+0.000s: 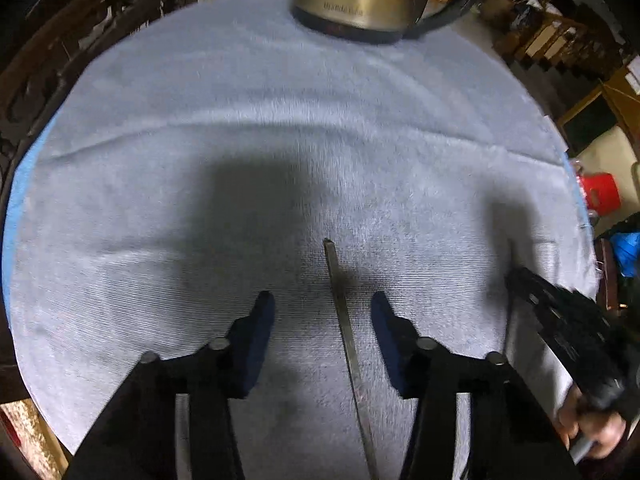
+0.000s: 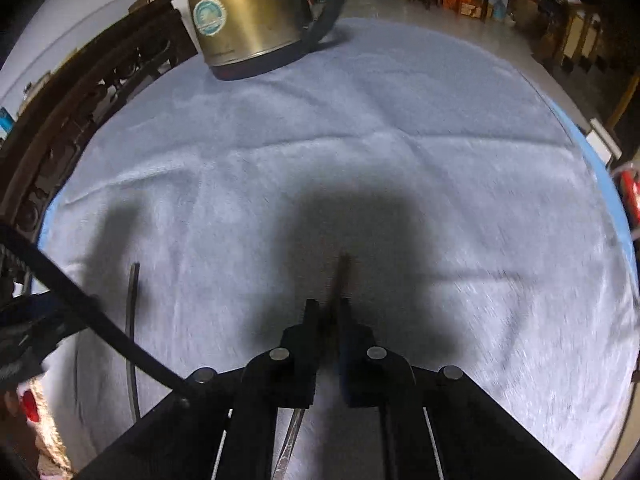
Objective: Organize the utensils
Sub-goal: 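Close the left tool on one dark chopstick while the right tool closes on the other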
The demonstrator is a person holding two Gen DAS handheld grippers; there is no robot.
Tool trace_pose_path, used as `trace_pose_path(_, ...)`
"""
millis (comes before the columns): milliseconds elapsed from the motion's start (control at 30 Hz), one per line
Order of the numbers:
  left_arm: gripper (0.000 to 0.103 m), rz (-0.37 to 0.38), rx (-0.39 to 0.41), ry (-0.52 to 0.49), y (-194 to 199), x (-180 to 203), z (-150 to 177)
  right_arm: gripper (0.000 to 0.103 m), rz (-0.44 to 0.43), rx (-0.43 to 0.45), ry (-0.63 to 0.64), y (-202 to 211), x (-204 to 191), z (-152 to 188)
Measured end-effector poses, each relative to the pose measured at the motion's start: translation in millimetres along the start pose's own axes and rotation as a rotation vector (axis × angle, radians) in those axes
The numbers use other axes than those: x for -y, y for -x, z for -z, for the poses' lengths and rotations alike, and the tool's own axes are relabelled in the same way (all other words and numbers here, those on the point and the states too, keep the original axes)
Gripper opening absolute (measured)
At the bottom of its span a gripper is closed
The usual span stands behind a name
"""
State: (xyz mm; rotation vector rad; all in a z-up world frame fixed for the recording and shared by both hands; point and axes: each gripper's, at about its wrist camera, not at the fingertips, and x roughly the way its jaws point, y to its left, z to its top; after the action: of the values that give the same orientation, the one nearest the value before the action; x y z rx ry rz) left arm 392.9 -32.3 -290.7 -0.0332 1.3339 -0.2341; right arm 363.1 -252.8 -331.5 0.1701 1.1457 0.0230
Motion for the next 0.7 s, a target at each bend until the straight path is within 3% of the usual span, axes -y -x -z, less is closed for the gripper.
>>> trace_pose_path(67, 0.041, 0.005, -0.021, 0.004, -9, 4, -1, 0.009, -0.022, -0.002, -0.015, 5, 10, 8)
trace_pose_path(200, 0.031, -0.018, 0.009, -0.019, -12, 11, -4, 0.009, -0.06, -0.022, -0.046, 16, 28, 27)
trace_pose_path(233, 0.024, -0.022, 0.012, -0.017, -13, 11, -6, 0.009, -0.065, -0.024, -0.052, 19, 31, 31)
trace_pose_path(267, 0.009, -0.021, 0.015, -0.017, -13, 12, -7, 0.009, -0.067, -0.023, -0.056, 21, 34, 36)
trace_pose_path(300, 0.007, -0.012, 0.014, -0.02, -13, 11, -7, 0.009, -0.073, -0.015, -0.061, 26, 37, 40)
trace_pose_path(500, 0.006, -0.009, 0.102, -0.022, 3, 8, 6, 0.008, -0.136, 0.097, -0.077, 62, 48, 53)
trace_pose_path(700, 0.006, 0.008, 0.283, -0.04, 68, 5, 32, 0.008, -0.169, 0.318, -0.025, 117, 40, 69)
